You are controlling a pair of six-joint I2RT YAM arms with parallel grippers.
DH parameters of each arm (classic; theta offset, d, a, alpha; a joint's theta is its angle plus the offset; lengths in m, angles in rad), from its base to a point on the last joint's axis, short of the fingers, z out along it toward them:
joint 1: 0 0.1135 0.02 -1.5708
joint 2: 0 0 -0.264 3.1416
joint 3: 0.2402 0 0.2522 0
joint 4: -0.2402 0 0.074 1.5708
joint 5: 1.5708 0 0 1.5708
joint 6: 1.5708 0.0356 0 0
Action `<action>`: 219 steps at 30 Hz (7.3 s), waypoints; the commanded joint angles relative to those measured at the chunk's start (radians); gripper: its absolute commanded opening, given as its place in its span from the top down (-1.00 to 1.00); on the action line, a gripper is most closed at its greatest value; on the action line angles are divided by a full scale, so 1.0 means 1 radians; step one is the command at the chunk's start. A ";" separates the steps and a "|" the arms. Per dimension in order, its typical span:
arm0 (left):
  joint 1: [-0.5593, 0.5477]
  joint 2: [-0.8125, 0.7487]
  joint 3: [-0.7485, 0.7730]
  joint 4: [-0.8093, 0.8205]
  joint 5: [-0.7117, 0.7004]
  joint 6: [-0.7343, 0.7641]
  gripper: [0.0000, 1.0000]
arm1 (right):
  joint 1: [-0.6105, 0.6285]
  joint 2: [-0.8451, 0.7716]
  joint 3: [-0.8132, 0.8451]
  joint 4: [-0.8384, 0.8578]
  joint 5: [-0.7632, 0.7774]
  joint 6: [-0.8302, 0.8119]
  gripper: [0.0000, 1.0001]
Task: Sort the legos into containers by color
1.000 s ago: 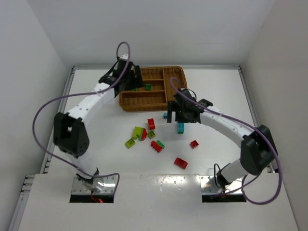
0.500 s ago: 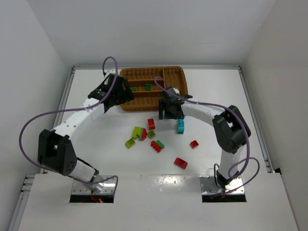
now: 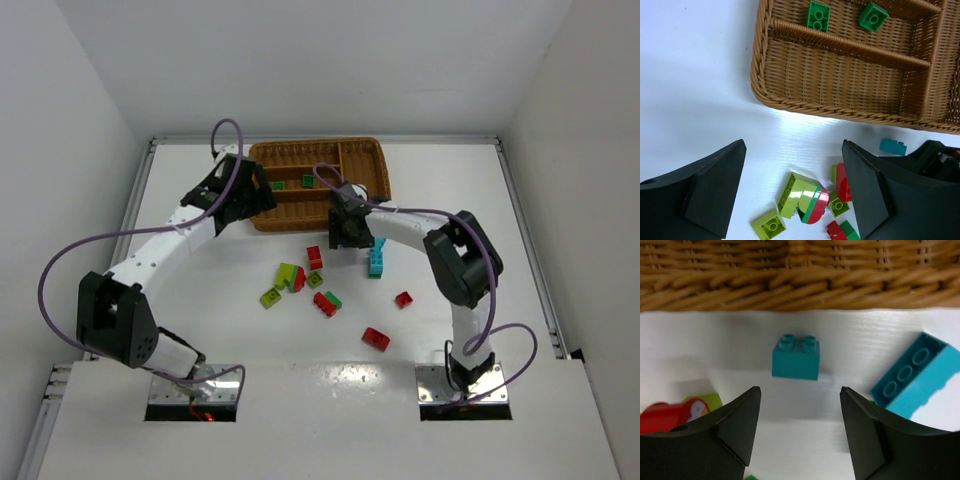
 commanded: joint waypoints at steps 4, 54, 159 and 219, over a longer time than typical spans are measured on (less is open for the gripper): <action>0.019 -0.041 -0.004 0.008 -0.017 0.013 -0.69 | 0.008 0.075 0.107 0.029 0.043 0.014 -0.31; 0.154 -0.088 -0.044 -0.066 -0.039 -0.053 -0.69 | 0.009 -0.049 0.363 -0.027 0.072 -0.066 -0.49; -0.009 0.077 -0.184 0.431 1.652 0.469 -0.21 | -0.169 -0.536 -0.436 0.659 -1.256 0.227 0.57; 0.042 0.326 0.206 -0.787 1.897 1.613 -0.26 | -0.160 -0.470 -0.399 0.708 -1.293 0.246 0.57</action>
